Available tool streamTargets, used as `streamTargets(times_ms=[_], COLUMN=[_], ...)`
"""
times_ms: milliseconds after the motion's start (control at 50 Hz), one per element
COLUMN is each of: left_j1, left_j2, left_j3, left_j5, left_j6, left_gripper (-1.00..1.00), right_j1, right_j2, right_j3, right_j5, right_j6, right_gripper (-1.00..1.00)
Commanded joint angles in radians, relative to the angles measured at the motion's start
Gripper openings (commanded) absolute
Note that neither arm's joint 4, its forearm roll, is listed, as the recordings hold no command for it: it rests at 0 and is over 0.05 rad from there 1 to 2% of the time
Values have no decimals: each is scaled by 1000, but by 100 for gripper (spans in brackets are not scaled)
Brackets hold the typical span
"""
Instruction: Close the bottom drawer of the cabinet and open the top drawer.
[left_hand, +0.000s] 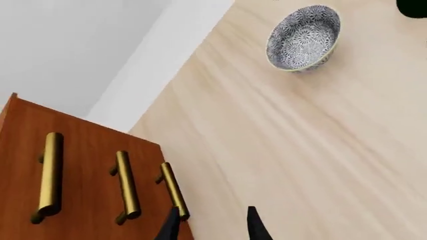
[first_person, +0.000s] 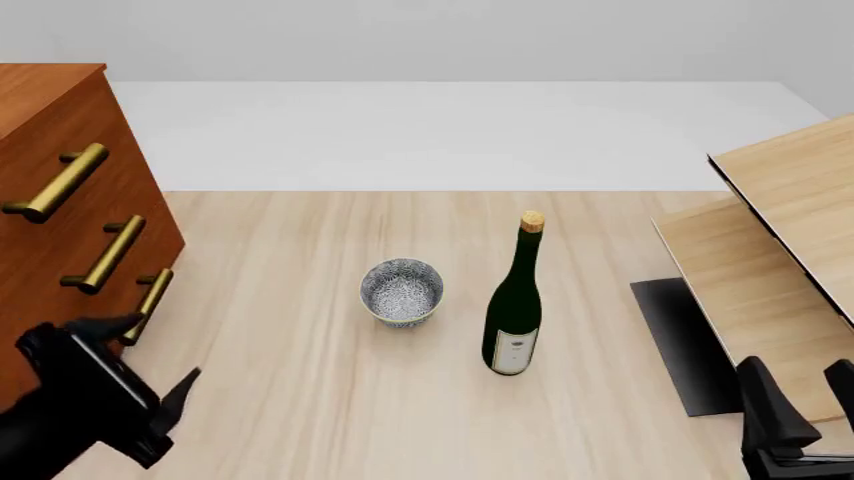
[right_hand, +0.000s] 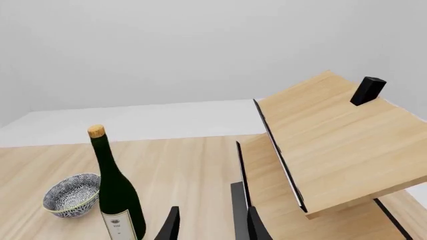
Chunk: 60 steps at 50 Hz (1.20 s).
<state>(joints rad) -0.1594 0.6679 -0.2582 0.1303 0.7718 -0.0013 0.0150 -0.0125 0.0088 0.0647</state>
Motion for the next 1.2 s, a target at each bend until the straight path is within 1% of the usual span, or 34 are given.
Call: streamTargets(times_ms=[20, 80, 140, 160, 200, 260, 300, 340, 400, 440, 480, 500, 600, 620, 700, 800, 900, 920, 980, 1120, 1200], left_j1=[-15, -17, -36, -41, -36, -26, -24, -16, -18, -19, -20, -16, -2, 5, 20, 27, 45, 56, 59, 72, 79], left_j2=[-81, -121, -115, -125, -142, -144, -142, -152, -137, -144, -134, -135, -122, -120, -115, -100, -94, -100, -93, -94, -88], left_j3=[45, 45, 17, 21, 15, -6, -6, 14, -4, 1, -13, -8, -28, -45, -68, -95, -98, -82, -112, -125, -125], left_j5=[-44, -48, -19, -15, -11, 1, -14, -41, -45, -69, -67, -85, -105, -96, -94, -97, -128, -157, -134, -138, -163], left_j6=[194, 260, 276, 305, 333, 342, 357, 397, 396, 426, 424, 447, 475, 469, 507, 524, 558, 588, 571, 594, 616], left_gripper=[100, 100, 100, 100, 100, 100, 100, 100, 100, 100, 100, 100, 100, 100, 100, 100, 100, 100, 100, 100, 100], right_j1=[0, 2, 2, 2, 2, 1, 1, 1, 2, 1, 0, 0, 1, 1, 0, 0, -1, 0, 0, 2, 2], right_j2=[0, 1, 0, -1, 0, 1, 2, 0, -2, 3, 6, 6, 1, 2, 2, 2, 5, 4, 4, 0, -2], right_j3=[0, 0, 0, 0, 0, -1, -1, -1, 0, -1, 0, 0, 0, 0, 0, 0, 0, 0, 0, 0, -1], right_j5=[0, -1, 0, 2, 1, -1, -1, 1, 2, -2, -6, -5, -1, -1, -2, -1, -4, -3, -4, 1, 3], right_j6=[1, 0, 1, 1, 2, 2, 2, 2, 2, 3, 3, 3, 3, 4, 4, 4, 5, 4, 5, 4, 3], right_gripper=[100, 100, 100, 100, 100, 100, 100, 100, 100, 100, 100, 100, 100, 100, 100, 100, 100, 100, 100, 100, 100])
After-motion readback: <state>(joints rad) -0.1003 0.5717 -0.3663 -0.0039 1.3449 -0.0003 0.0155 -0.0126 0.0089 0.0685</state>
